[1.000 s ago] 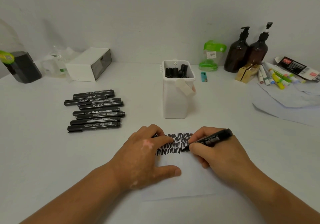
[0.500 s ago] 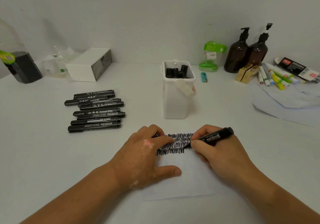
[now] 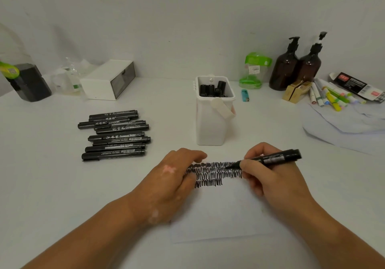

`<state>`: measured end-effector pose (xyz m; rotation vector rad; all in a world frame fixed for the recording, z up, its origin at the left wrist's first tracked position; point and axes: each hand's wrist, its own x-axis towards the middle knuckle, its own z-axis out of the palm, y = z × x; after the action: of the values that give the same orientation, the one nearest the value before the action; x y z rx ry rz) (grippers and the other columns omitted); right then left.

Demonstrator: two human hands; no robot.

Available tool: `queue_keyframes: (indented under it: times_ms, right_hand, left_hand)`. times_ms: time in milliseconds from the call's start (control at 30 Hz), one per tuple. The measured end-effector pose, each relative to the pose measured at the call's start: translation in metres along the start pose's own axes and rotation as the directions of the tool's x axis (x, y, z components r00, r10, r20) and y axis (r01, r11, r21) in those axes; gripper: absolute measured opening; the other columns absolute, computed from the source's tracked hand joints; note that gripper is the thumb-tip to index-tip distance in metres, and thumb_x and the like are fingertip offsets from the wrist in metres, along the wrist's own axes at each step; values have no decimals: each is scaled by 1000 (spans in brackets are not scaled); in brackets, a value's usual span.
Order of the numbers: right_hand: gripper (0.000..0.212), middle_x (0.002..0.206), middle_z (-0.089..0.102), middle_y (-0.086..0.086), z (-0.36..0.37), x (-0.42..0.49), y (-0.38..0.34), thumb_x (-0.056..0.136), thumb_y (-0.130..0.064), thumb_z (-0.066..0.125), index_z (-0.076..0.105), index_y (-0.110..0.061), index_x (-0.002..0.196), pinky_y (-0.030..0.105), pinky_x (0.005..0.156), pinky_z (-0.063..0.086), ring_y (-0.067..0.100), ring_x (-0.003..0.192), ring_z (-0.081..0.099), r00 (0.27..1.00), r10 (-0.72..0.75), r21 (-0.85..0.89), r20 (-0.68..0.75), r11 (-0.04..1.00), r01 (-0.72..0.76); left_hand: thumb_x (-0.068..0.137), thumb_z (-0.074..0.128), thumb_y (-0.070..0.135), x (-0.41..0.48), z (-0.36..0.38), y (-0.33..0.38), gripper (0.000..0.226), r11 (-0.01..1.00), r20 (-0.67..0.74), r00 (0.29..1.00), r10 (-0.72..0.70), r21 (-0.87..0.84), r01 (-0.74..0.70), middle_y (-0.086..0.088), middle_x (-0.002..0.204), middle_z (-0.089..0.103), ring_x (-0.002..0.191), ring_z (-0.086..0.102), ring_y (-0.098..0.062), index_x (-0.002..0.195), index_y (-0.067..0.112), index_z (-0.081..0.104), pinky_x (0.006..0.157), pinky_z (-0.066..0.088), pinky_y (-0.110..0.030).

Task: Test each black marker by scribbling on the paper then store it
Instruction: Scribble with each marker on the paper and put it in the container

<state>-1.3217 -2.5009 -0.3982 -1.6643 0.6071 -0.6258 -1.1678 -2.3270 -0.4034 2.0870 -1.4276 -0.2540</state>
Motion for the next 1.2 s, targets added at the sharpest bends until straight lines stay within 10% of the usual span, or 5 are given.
queue_keyframes:
  times_ms: [133,333,933,1200]
  right_hand:
    - [19,53,58,8,-4,2,1,71,-32,78,68,-16,75,24,40,36,19,46,47,998,-45,78,34,996,43]
    - [22,61,62,12,-5,4,0,69,-27,77,77,-12,85,25,43,41,20,51,53,994,-24,289,106,957,-8]
    - [5,66,69,15,-3,-4,-10,78,-16,71,74,-13,82,24,42,43,19,52,59,987,-74,225,144,974,40]
    - [22,65,72,13,-1,-9,-16,70,-24,82,80,-23,92,19,47,45,13,48,58,970,-44,148,238,989,8]
  left_hand:
    - [92,49,-5,1,-1,-4,56,982,-150,988,-43,-186,14,40,112,53,98,57,3,129,38,52,80,41,-4]
    - [79,79,0,6,-5,-11,44,816,-149,964,-221,-570,99,7,102,76,88,73,-16,103,36,69,83,58,-34]
    - [84,64,45,3,0,-9,36,963,-95,995,27,-266,-51,22,100,69,92,66,-6,121,43,67,81,49,-12]
    - [82,71,42,5,0,-10,21,767,-64,996,-69,-642,12,1,93,75,81,67,-14,101,32,72,75,54,-27]
